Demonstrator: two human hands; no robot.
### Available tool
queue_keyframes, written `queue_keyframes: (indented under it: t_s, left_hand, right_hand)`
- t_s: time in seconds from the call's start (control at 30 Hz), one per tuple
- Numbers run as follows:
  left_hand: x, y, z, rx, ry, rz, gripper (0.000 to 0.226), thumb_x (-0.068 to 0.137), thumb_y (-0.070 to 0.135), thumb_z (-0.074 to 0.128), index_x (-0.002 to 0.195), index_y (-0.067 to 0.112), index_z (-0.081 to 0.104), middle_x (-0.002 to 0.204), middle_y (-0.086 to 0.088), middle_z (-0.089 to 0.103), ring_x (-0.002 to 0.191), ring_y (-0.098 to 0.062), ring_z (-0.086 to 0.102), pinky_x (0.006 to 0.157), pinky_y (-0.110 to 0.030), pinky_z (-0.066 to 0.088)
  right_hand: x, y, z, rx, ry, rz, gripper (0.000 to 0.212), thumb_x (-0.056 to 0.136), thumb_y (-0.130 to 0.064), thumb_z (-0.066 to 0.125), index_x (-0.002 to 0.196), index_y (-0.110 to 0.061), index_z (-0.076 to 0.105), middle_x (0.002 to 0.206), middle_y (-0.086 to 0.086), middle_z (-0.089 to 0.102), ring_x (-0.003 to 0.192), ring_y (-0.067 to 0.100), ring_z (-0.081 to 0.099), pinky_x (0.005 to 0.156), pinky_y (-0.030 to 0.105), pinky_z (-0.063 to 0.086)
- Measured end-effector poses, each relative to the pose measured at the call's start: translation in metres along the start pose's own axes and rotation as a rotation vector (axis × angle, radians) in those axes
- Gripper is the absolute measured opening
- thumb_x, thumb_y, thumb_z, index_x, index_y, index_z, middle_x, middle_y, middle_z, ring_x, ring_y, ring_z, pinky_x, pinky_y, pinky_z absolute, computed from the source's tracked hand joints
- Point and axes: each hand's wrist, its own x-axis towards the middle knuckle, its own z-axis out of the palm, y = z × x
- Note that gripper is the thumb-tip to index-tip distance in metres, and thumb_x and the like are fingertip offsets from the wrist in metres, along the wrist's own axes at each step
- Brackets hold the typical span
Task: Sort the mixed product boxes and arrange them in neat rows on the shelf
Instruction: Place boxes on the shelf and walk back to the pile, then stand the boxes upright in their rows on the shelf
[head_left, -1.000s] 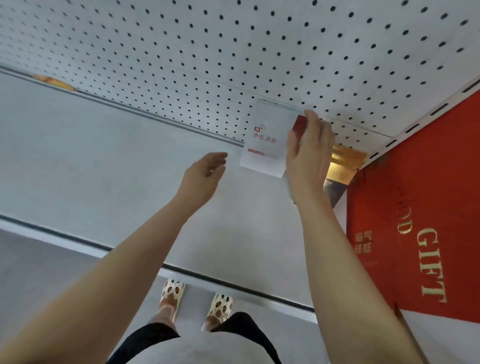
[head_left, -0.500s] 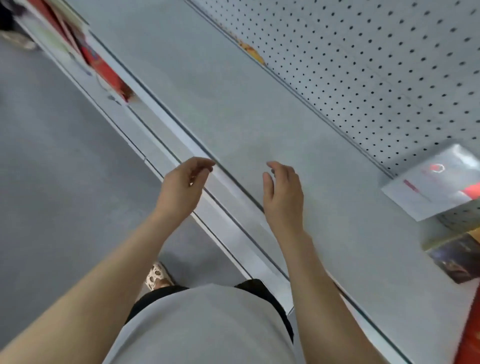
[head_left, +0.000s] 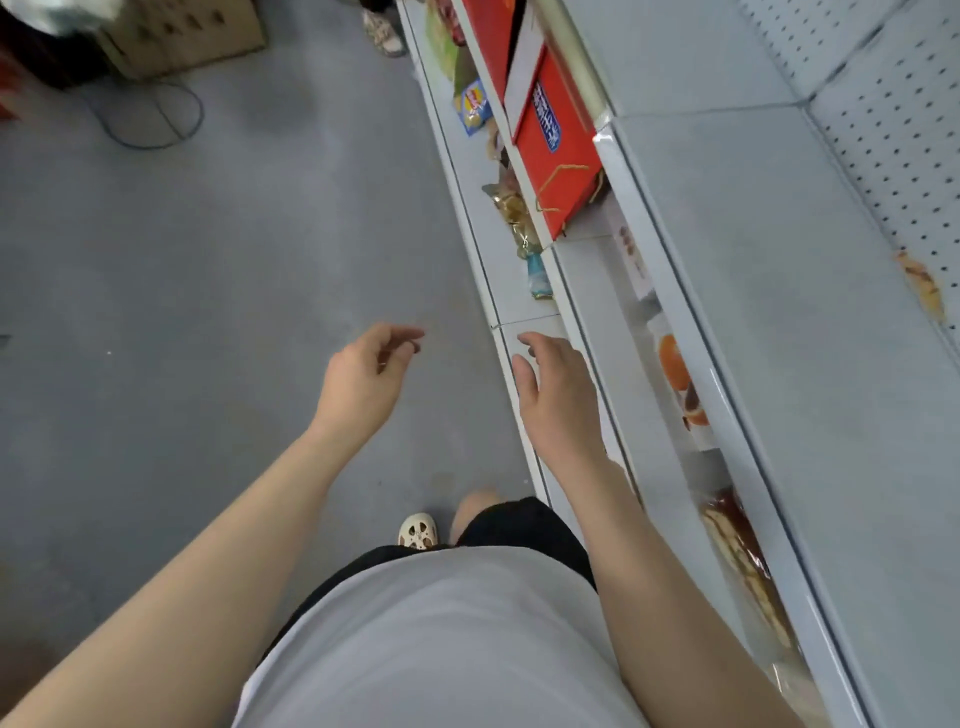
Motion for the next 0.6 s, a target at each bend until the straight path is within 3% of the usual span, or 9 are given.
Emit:
queue_keyframes:
  t_s: [0.1,0.3,0.6]
  left_hand:
    - [0.039,-0.011,-0.018,-0.043,0.052,-0.059,0.023,0.097,0.015,0.052,0.11,0.028,0.066,0.099,0.011,0.07,0.097,-0.004,0.064,0.086,-0.015,0.046]
    - [0.149,-0.002,-0.038,0.001,0.067,-0.093,0.023,0.097,0.017,0.052,0.109,0.031,0.066,0.099,0.013,0.069,0.098,-0.004,0.064,0.085,-0.016,0.045]
    - [0.367,0.076,-0.056,0.068,0.107,-0.033,0.021,0.096,0.018,0.053,0.108,0.03,0.066,0.1,0.01,0.069,0.095,-0.012,0.064,0.087,-0.026,0.048]
  right_hand:
    - [0.05,-0.016,0.021,-0.016,-0.089,-0.05,0.034,0.104,-0.027,0.044,0.132,-0.013,0.055,0.127,0.005,0.06,0.117,0.021,0.052,0.095,0.028,0.039]
    - [0.172,-0.025,0.055,-0.008,-0.115,-0.103,0.034,0.103,-0.027,0.045,0.131,-0.011,0.055,0.124,0.008,0.061,0.113,0.025,0.054,0.093,0.034,0.043]
    - [0.416,-0.026,0.042,-0.015,-0.063,-0.109,0.033,0.102,-0.027,0.046,0.129,-0.011,0.057,0.124,0.009,0.062,0.115,0.027,0.054,0.094,0.035,0.041]
